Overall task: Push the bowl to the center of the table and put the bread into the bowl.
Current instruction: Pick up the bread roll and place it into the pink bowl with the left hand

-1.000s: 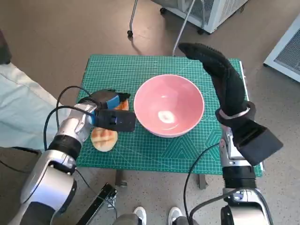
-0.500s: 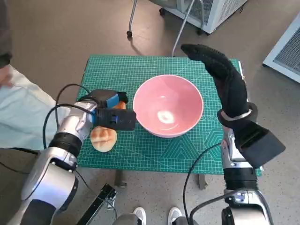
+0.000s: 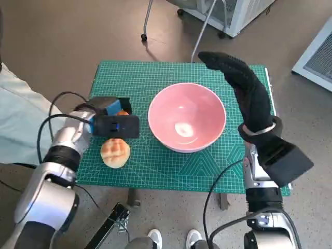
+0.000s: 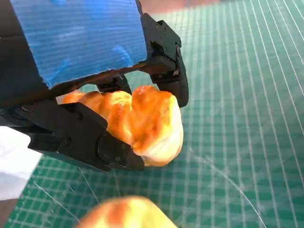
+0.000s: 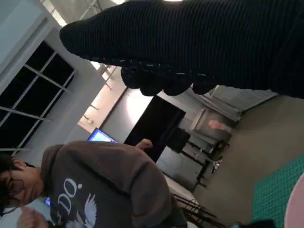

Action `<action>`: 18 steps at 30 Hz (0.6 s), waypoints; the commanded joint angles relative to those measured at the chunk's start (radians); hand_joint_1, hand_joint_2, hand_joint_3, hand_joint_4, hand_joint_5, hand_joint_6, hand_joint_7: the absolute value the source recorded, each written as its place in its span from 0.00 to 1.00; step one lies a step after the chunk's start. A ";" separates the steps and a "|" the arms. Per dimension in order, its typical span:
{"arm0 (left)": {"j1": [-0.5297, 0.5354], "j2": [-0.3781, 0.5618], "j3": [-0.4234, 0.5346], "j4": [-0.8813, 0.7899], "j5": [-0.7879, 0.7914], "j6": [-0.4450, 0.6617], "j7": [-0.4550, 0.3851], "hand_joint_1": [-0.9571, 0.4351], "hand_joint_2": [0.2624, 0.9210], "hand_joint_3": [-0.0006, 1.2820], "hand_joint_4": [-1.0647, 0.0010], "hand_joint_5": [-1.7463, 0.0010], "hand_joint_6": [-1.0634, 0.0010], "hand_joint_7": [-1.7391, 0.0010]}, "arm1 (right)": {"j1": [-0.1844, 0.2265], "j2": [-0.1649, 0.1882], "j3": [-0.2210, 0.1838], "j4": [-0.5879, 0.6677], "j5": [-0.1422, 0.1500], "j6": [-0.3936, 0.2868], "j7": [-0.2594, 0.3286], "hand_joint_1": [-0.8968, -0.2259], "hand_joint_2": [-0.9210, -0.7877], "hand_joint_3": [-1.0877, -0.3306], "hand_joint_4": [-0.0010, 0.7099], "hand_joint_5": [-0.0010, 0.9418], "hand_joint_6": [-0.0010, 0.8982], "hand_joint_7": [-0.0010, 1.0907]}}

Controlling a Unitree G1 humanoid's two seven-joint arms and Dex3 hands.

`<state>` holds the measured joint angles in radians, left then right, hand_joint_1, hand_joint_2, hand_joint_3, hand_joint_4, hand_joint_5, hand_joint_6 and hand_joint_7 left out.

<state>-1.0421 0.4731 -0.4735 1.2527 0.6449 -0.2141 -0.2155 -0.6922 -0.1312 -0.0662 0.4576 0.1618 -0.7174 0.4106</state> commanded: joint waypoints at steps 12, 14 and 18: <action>-0.021 0.057 0.148 -0.323 -0.110 -0.101 0.081 0.69 1.00 0.09 0.39 0.35 0.46 0.26 | 0.018 -0.008 -0.002 0.004 0.040 0.013 0.019 0.35 0.00 0.33 0.37 0.03 0.00 0.70; -0.003 0.052 0.166 -0.403 -0.126 -0.124 0.087 0.69 1.00 0.08 0.38 0.35 0.47 0.26 | 0.016 -0.010 -0.003 0.007 0.043 0.012 0.020 0.35 0.00 0.33 0.37 0.03 0.00 0.70; 0.028 0.031 0.184 -0.552 -0.147 -0.147 0.083 0.69 1.00 0.08 0.36 0.35 0.47 0.27 | 0.015 -0.011 -0.004 0.005 0.050 0.016 0.024 0.36 0.00 0.33 0.36 0.03 0.00 0.71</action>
<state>-1.0422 0.5273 -0.3013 0.8200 0.5249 -0.3274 -0.1376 -0.6919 -0.1363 -0.0695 0.4576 0.1960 -0.7168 0.4198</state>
